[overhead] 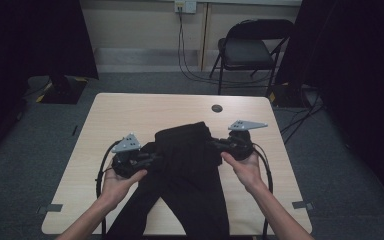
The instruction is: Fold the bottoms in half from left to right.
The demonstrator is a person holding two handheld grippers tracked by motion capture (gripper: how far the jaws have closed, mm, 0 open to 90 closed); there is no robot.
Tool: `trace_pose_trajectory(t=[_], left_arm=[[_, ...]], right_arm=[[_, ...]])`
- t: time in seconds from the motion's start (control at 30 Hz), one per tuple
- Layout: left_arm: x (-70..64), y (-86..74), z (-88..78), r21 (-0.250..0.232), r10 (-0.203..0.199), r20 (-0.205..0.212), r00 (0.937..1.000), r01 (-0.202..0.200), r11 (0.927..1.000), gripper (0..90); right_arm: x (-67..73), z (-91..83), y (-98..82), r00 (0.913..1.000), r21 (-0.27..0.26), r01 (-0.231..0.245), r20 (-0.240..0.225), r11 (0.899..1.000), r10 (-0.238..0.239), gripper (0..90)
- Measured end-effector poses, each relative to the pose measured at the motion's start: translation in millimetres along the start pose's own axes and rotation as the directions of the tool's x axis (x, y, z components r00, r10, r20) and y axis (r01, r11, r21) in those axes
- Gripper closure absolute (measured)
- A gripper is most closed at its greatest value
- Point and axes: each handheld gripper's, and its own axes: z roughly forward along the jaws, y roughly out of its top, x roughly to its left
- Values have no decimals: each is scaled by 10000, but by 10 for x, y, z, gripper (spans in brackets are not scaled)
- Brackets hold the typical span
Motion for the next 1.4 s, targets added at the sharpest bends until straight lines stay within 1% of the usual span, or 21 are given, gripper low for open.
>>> trace_pose_trajectory(t=[0.13, 0.2, 0.23, 0.27, 0.37, 0.4, 0.43, 0.5, 0.57, 0.6, 0.7, 0.73, 0.77, 0.87, 0.93, 0.97, 1.07, 1.1, 1.17, 1.3, 1.4], left_arm=[[327, -309, 353, 1064, -865, -521, 9949, 917, 9901, 870], [440, -361, 465, 1298, -853, -774, 9933, 948, 9870, 853], [481, -373, 503, 1331, -920, -833, 9923, 1025, 9858, 853], [546, -397, 566, 1524, -964, -1064, 9896, 1121, 9819, 841], [669, -465, 707, 1981, -744, -1383, 9876, 1012, 9750, 838], [713, -484, 775, 2050, -874, -1526, 9844, 1181, 9716, 835], [764, -477, 835, 2088, -636, -1637, 9845, 976, 9731, 833], [804, -454, 895, 1921, -590, -2038, 9772, 990, 9764, 829], [846, -391, 949, 2114, -381, -2301, 9724, 881, 9734, 824], [865, -358, 975, 2147, -469, -2581, 9650, 1046, 9711, 782], [892, -312, 969, 1719, -743, -2712, 9597, 1243, 9772, 683], [887, -295, 923, 1549, -770, -2439, 9667, 1173, 9809, 630], [877, -279, 859, 1410, -771, -2301, 9701, 1117, 9837, 531], [797, -232, 627, 692, -1035, -2264, 9685, 1220, 9901, 508], [705, -207, 432, 639, -687, -2592, 9634, 881, 9941, 483], [663, -217, 358, 513, -888, -2483, 9646, 1046, 9932, 479], [468, -327, 222, 1105, -389, -1781, 9832, 592, 9921, 540], [391, -390, 219, 1347, -424, -1514, 9876, 631, 9889, 574], [259, -505, 242, 1756, -418, -898, 9951, 571, 9828, 588], [146, -603, 445, 2632, -171, -1061, 9942, 447, 9637, 518], [270, -650, 599, 2775, -116, -1527, 9882, 542, 9592, 510]], right_arm=[[-218, 443, -347, 9977, 898, -594, 365, 9942, 563, 824], [-347, 798, -541, 9948, 1493, -651, 869, 9866, 525, 816], [-347, 798, -541, 9948, 1493, -651, 869, 9866, 525, 816], [-422, 960, -588, 9925, 1638, -560, 1169, 9849, 370, 805], [-504, 1086, -612, 9895, 1666, -733, 1352, 9833, 508, 795], [-518, 1127, -612, 9884, 1721, -609, 1478, 9832, 354, 791], [-544, 1180, -601, 9879, 1675, -487, 1532, 9847, 228, 787], [-586, 1254, -543, 9810, 1726, -362, 1940, 9843, 20, 748], [-616, 1313, -471, 9709, 1911, -468, 2394, 9805, -3, 696], [-605, 1337, -398, 9621, 2256, -43, 2666, 9742, -575, 568], [-583, 1273, -335, 9546, 1960, -28, 2925, 9806, -558, 488], [-562, 1204, -301, 9585, 1733, 23, 2803, 9849, -516, 445], [-487, 978, -237, 9605, 974, 207, 2743, 9950, -468, 399], [-415, 765, -222, 9636, 378, 321, 2641, 9988, -410, 392], [-332, 551, -253, 9705, 288, 375, 2370, 9989, -433, 433], [-271, 433, -314, 9756, 194, 462, 2140, 9987, -493, 472], [-125, 307, -519, 9867, 690, 642, 1451, 9956, -736, 582], [21, 322, -732, 9914, 1430, 838, 881, 9862, -970, 621], [70, 342, -803, 9915, 1685, 938, 734, 9812, -1074, 624], [258, 566, -1011, 9844, 2602, 1555, 395, 9530, -1714, 574], [239, 665, -996, 9855, 2515, 1418, 556, 9574, -1605, 548]])
